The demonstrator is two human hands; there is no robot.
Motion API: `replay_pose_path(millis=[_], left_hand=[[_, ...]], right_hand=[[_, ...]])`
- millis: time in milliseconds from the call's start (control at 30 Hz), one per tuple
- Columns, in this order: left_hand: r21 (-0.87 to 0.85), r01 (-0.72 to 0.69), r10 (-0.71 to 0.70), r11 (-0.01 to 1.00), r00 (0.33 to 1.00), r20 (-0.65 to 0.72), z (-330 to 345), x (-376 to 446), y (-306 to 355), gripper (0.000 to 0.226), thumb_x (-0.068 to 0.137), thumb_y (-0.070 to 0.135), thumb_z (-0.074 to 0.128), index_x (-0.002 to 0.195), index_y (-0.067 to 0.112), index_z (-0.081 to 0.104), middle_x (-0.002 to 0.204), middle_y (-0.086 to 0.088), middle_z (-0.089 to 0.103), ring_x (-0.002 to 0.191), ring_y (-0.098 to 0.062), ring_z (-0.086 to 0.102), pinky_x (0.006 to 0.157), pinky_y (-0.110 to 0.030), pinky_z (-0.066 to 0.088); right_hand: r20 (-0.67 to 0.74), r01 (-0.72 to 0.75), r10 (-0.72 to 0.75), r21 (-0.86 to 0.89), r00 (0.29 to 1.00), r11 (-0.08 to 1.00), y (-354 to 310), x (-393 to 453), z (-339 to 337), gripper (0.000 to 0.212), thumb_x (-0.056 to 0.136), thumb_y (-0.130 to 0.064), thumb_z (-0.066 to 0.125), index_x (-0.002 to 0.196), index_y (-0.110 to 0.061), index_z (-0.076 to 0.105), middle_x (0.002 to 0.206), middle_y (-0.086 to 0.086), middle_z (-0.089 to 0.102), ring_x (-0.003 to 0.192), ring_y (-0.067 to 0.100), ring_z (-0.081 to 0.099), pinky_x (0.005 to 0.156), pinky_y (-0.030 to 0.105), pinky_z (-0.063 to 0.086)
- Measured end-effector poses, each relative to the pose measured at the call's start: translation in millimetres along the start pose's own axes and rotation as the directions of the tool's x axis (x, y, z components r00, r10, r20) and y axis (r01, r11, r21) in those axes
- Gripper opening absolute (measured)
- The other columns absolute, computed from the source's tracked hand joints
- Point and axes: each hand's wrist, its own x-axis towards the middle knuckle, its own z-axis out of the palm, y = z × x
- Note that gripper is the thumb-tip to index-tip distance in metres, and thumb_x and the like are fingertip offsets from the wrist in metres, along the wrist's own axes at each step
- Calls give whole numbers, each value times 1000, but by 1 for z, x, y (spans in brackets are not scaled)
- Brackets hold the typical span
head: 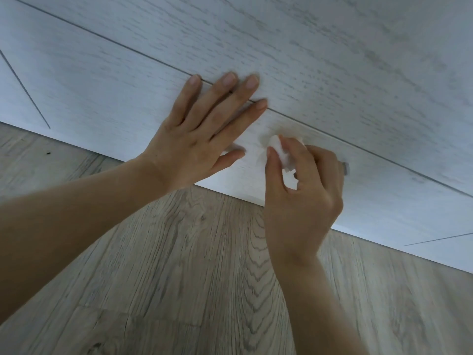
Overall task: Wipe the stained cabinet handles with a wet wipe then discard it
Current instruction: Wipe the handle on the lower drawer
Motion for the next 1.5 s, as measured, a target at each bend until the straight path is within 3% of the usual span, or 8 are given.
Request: replay_pose_path(millis=[233,367,500,633,767,967,1167,1500], left_hand=[[-17,-4,5,1000,1000,22,-3,0,-1,71,97,50,47,152,13,21,160,-6,-7,147,-21,0,118,-44,8],[-21,-4,5,1000,999,49,-5,1,-1,72,97,50,48,152,12,20,159,-11,4,147,-21,-3,117,-45,10],[-25,-9,11,1000,997,72,-8,2,-2,76,96,49,49,152,11,15,152,-12,11,147,-22,-4,117,-45,8],[-30,-11,14,999,996,85,-11,3,-3,79,96,50,50,153,11,12,152,-13,13,147,-22,-4,117,-46,9],[-47,-23,28,999,994,105,-13,2,-7,78,96,49,50,153,10,14,153,-12,12,147,-21,-5,116,-46,10],[-47,-31,36,998,994,100,-14,3,-7,77,96,49,50,153,9,15,154,-12,12,147,-21,-4,116,-46,10],[-52,-41,47,998,992,116,-14,3,-10,77,96,48,50,153,9,14,154,-12,11,147,-21,-5,116,-46,10],[-18,-51,52,999,992,115,-17,4,-9,77,96,49,51,152,9,17,153,-13,12,146,-26,4,116,-45,10]], right_hand=[[14,-26,25,88,1000,996,9,-6,-10,17,81,-5,73,99,-4,72,87,12,62,74,21,59,66,28,53],[-19,-87,88,76,996,993,23,-7,-20,18,81,-3,72,99,-2,71,89,5,58,76,14,59,76,7,46],[-35,-193,195,55,980,980,34,-5,-30,19,81,-6,71,100,-5,71,91,0,55,78,10,57,74,3,43],[-49,-398,405,113,913,911,38,-2,-40,20,81,-11,70,101,-11,72,93,-6,55,72,-6,52,70,2,40],[-27,-579,587,132,809,804,43,7,-53,20,84,-13,67,103,-15,71,95,-7,55,71,-2,53,67,2,38],[72,-626,623,160,779,763,30,13,-48,19,90,-19,61,107,-19,70,100,-10,56,88,13,63,70,8,48],[98,-673,669,210,737,709,25,14,-45,19,85,-29,66,102,-20,71,100,-11,62,71,-9,54,67,1,39],[13,-536,547,216,837,816,6,5,-34,13,83,-11,70,95,-13,73,80,-14,47,69,5,53,69,2,40]])
